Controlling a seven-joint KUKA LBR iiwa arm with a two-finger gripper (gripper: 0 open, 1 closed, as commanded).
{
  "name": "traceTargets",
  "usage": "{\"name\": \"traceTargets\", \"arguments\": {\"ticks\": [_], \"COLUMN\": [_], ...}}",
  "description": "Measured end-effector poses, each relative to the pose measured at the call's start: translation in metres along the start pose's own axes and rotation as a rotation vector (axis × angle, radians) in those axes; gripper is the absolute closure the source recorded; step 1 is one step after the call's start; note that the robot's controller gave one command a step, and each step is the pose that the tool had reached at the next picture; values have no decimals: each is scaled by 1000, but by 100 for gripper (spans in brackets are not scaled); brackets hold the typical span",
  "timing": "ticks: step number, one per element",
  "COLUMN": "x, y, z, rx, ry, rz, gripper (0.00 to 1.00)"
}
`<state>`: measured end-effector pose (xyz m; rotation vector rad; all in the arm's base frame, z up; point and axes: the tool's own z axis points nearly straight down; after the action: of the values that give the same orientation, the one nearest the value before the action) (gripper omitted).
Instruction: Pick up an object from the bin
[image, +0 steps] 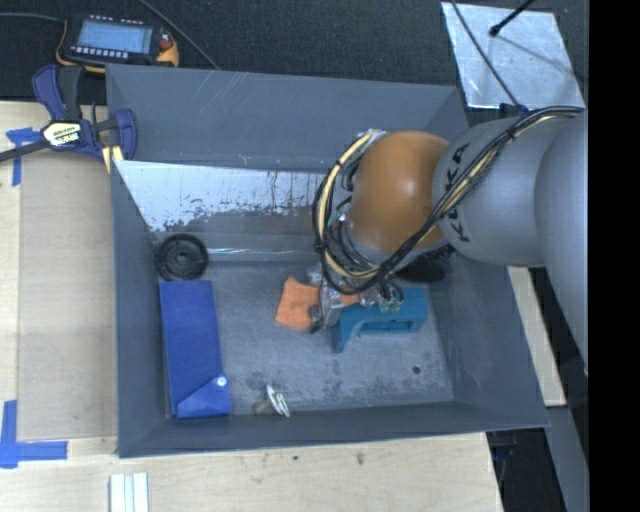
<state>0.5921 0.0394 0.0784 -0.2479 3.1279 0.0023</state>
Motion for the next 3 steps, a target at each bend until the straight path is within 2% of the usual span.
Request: {"name": "traceTargets", "arguments": {"ticks": [3], "x": [0], "y": [0], "z": [-56], "rx": [1], "ry": [2], "rz": [1], "gripper": [100]}}
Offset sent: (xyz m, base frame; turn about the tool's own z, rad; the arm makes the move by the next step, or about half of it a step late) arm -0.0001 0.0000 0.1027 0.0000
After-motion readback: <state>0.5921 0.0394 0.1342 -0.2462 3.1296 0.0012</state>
